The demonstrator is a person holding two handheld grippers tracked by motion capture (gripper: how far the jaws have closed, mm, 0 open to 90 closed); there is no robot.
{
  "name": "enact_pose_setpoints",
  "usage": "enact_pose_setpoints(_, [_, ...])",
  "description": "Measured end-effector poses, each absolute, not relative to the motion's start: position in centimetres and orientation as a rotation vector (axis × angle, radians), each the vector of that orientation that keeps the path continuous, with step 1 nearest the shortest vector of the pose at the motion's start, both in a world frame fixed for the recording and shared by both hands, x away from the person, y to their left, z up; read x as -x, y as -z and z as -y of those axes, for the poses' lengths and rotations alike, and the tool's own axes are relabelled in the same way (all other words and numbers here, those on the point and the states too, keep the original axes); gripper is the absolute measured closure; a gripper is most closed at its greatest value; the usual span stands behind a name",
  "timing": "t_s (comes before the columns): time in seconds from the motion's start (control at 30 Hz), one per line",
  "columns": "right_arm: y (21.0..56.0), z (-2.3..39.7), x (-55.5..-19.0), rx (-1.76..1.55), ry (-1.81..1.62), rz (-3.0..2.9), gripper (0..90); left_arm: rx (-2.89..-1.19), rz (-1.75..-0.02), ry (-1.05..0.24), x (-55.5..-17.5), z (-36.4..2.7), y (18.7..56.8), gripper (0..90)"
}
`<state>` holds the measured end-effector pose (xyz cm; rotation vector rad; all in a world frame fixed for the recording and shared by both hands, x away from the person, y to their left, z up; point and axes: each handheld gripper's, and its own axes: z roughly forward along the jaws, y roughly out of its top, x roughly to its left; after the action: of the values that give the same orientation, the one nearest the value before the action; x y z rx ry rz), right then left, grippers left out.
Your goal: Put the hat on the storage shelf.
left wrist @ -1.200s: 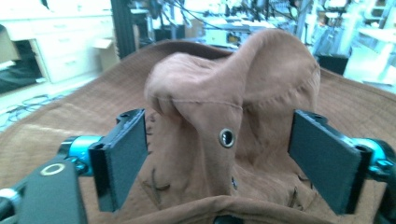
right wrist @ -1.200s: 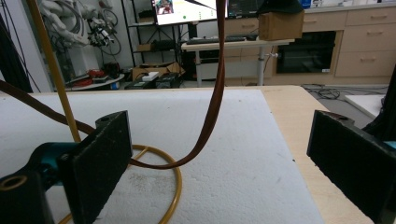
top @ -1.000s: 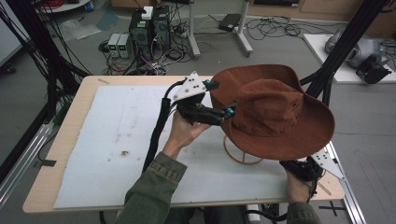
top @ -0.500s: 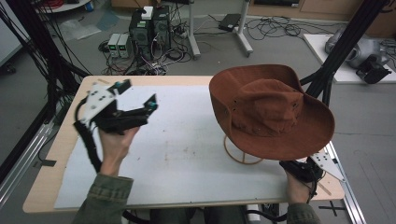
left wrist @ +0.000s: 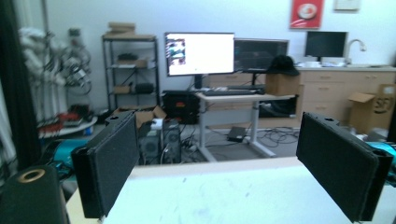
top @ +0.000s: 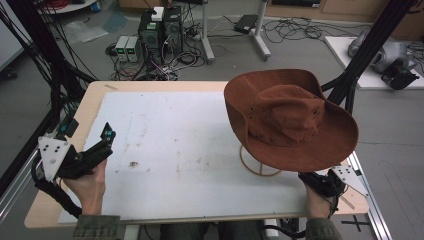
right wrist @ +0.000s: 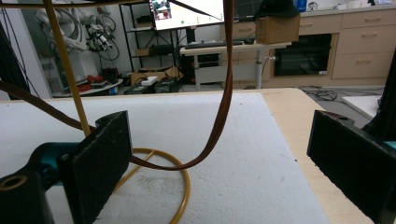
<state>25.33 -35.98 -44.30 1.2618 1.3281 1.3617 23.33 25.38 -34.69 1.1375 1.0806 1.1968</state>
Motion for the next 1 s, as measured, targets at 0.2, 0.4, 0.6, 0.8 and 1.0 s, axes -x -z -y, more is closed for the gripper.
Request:
enact_pose_setpoints(0.2, [44.4, 36.3, -25.3, -1.272, -1.357, -1.317, 6.0, -1.107, -1.175, -1.234, -22.7, -26.5, 39.6, 13.9])
enact_pose_setpoints(0.4, [44.4, 36.2, -25.2, -1.276, -1.363, -1.312, 6.0, -1.11, -1.247, -1.244, -23.0, -27.0, 41.8, 14.1])
enact_pose_setpoints(0.6, [44.4, 36.2, -25.2, -1.267, -1.36, -1.317, 6.0, -1.137, -1.285, -1.228, -23.1, -27.6, 43.1, 14.2])
enact_pose_setpoints(0.8, [44.5, 36.1, -25.2, -1.274, -1.363, -1.322, 6.0, -1.139, -1.267, -1.232, -23.2, -27.3, 43.0, 14.2])
enact_pose_setpoints(1.0, [44.4, 36.0, -25.3, -1.264, -1.368, -1.323, 6.0, -1.147, -1.268, -1.231, -23.2, -27.4, 43.2, 14.2])
